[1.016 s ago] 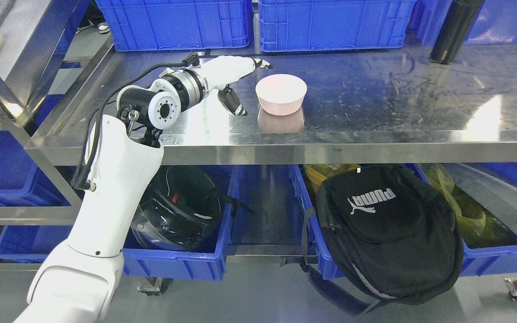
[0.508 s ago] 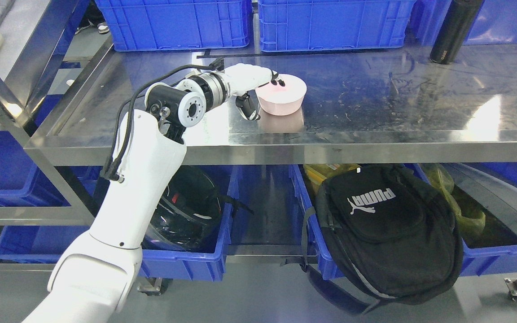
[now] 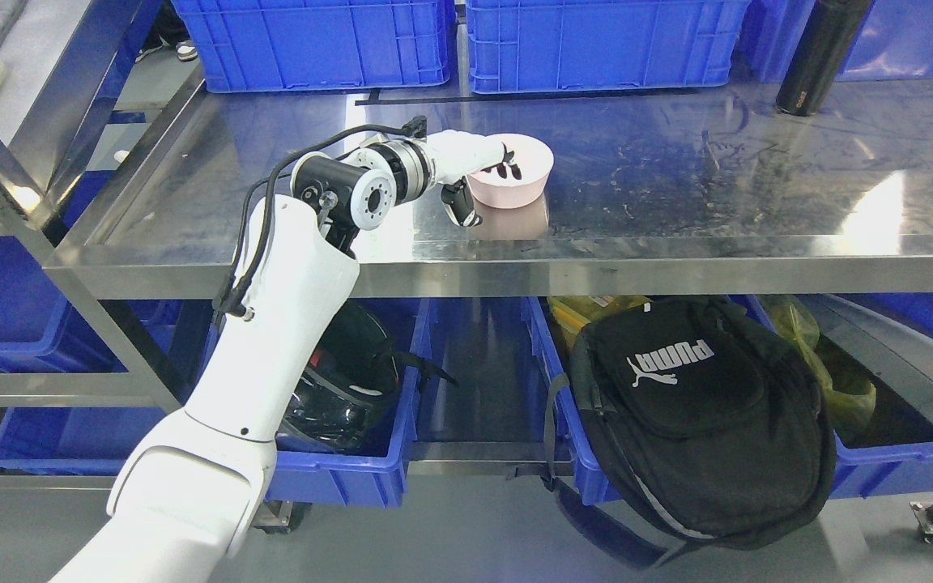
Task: Stack pink IKEA bowl on shelf middle layer
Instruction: 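Reach the left hand to the pink bowl and hook its rim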
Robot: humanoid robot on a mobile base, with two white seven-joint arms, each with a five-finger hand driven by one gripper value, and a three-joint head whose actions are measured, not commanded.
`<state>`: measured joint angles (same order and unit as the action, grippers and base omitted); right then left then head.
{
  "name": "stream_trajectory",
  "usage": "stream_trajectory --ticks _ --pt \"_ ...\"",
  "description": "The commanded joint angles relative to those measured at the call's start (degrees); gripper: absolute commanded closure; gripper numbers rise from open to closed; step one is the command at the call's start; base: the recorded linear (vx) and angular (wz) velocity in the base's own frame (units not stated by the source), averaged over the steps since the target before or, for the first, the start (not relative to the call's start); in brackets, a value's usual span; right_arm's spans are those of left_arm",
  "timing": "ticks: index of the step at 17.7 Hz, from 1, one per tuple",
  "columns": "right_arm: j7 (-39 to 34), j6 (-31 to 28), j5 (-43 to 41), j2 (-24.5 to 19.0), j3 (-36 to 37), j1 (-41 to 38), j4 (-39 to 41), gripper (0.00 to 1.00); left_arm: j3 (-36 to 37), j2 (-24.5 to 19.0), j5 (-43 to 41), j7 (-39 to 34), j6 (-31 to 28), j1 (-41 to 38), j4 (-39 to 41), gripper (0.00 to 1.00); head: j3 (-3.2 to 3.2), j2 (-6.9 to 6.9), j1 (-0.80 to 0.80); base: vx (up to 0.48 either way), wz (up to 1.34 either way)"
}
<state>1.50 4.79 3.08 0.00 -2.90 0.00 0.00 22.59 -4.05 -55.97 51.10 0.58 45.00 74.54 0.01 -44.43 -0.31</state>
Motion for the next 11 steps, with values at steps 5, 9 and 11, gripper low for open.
stream_trajectory --ticks 5,9,11 --pt "-0.01 -0.05 0.0 1.0 0.0 -1.32 1.0 0.0 0.0 2.03 -0.45 0.05 2.4 1.15 -8.53 0.61 0.0 0.0 0.0 0.0 0.0" --pt "-0.01 -0.05 0.0 1.0 0.0 -1.32 1.0 0.0 -2.28 2.2 -0.36 0.14 4.5 1.23 -8.89 0.81 0.0 0.0 0.0 0.0 0.0" --pt "-0.01 -0.05 0.0 1.0 0.0 -1.32 1.0 0.0 -5.87 2.9 -0.36 0.14 6.97 1.23 -8.8 0.89 0.0 0.0 0.0 0.0 0.0"
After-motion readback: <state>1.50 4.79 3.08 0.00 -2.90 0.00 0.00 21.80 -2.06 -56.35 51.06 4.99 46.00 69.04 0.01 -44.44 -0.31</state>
